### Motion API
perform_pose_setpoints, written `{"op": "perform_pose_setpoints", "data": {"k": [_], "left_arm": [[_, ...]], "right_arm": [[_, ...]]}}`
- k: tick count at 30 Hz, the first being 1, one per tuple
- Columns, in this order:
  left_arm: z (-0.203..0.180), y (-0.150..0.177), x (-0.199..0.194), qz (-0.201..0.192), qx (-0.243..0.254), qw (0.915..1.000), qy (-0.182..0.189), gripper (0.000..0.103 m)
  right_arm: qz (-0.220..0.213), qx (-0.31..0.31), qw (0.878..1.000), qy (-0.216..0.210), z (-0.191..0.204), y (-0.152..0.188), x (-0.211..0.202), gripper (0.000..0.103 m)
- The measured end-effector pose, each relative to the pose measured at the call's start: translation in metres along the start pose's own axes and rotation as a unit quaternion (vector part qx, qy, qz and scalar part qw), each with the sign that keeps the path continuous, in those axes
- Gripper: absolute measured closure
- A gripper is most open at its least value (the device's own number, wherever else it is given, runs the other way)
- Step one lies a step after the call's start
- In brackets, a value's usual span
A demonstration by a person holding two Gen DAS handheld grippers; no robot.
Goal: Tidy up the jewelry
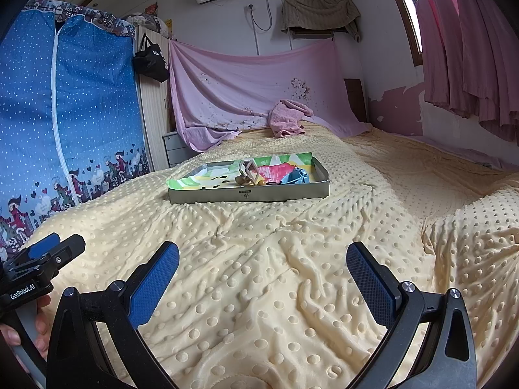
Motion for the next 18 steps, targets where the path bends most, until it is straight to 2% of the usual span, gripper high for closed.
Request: {"op": "perform_pose_setpoints", "data": {"k": [18], "left_arm": [[0.0001, 0.0004, 0.0003, 0.000, 0.000, 1.0000, 0.000, 0.000]], "right_arm": [[0.000, 0.000, 1.000, 0.000, -0.0008, 0.0000, 0.0003, 0.002]]}}
Point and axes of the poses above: each gripper's, at about its wrist camera, not at the fingertips, and x roughly the way its jaws point, z to its left, y to its underside, the point moved 8 cm from there along x, roughly the way its jaws point, and after that the axes turned 8 degrees about -x, right-handed, at the moved point
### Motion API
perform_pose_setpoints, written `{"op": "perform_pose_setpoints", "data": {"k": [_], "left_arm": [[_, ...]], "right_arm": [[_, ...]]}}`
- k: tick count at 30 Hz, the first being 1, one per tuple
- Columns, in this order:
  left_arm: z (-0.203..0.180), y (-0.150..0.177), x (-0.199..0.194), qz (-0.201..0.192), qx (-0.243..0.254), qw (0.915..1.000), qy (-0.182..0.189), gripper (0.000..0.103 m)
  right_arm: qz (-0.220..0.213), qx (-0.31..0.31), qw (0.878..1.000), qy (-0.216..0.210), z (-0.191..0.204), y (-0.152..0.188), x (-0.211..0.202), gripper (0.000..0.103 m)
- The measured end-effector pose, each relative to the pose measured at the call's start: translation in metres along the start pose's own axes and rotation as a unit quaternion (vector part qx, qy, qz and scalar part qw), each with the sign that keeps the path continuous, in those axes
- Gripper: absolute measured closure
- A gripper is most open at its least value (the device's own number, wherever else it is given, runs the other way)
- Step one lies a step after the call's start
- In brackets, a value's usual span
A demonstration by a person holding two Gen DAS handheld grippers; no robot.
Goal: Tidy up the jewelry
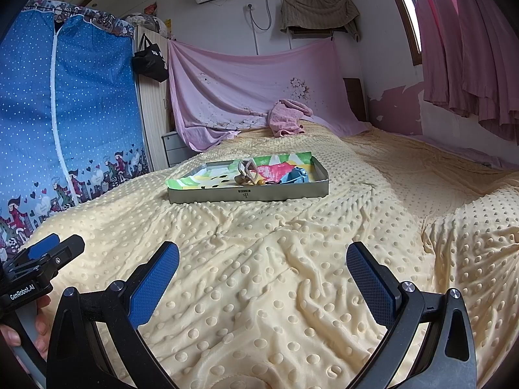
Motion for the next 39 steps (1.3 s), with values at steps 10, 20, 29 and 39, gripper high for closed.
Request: {"op": "perform_pose_setpoints", "data": {"k": [10, 20, 29, 39], "left_arm": [[0.001, 0.000, 0.000, 0.000, 0.000, 1.0000, 0.000, 0.000], [0.003, 0.000, 0.000, 0.001, -0.004, 1.0000, -0.007, 0.000], [0.011, -0.003, 0.001, -0.002, 0.006, 0.9985, -0.054, 0.000], [0.010, -0.002, 0.002, -0.001, 0.011, 0.9983, -0.058, 0.000]], "right_arm": [[0.000, 0.000, 1.000, 0.000, 0.000, 0.000, 0.000, 0.002], [0.001, 0.000, 1.000, 0.000, 0.000, 0.000, 0.000, 0.002], [0.001, 0.002, 1.000, -0.001, 0.000, 0.001, 0.001, 0.002], [0.004, 0.001, 1.000, -0.001, 0.002, 0.005, 0.002, 0.002]]}}
Point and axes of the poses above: each gripper's, at about its wrist camera, not at the fingertips, and x roughly the way its jaws point, z to its left, y to its underside, the point moved 8 cm from there along x, roughly the way its jaws point, and after that the axes turned 8 degrees about -x, right-handed, at the moved point
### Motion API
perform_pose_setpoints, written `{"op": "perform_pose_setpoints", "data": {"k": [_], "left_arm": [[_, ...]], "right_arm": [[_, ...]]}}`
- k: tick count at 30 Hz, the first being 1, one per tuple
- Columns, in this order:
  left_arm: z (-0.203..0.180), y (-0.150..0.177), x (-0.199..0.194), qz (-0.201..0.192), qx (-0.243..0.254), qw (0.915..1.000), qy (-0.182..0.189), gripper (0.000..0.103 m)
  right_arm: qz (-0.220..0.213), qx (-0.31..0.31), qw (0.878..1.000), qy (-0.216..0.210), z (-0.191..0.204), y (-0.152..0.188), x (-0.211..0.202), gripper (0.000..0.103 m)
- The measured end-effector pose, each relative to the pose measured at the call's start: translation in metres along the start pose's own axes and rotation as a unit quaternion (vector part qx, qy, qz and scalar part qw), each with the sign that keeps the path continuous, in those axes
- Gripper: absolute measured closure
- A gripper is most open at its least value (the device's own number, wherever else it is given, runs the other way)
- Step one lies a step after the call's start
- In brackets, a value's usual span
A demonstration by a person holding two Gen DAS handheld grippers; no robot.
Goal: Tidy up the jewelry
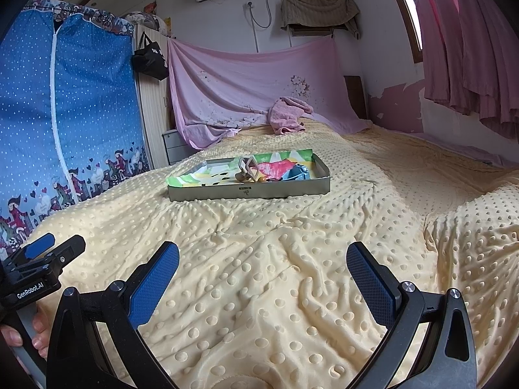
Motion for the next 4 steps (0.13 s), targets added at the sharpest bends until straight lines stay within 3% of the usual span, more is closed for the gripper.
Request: {"op": "perform_pose_setpoints", "data": {"k": [4], "left_arm": [[0.0009, 0.0017, 0.0028, 0.007, -0.004, 1.0000, -0.001, 0.000]], "right_arm": [[0.003, 0.000, 1.000, 0.000, 0.0022, 0.0031, 0.0017, 0.002]]}}
Point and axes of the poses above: each gripper's, at about its wrist camera, not at the fingertips, and x roughly the way its jaws point, z to its left, y to its underside, the point moved 8 cm from there along x, roughly the way its jaws point, and after that the axes turned 8 degrees about -x, right-handed, at the moved point
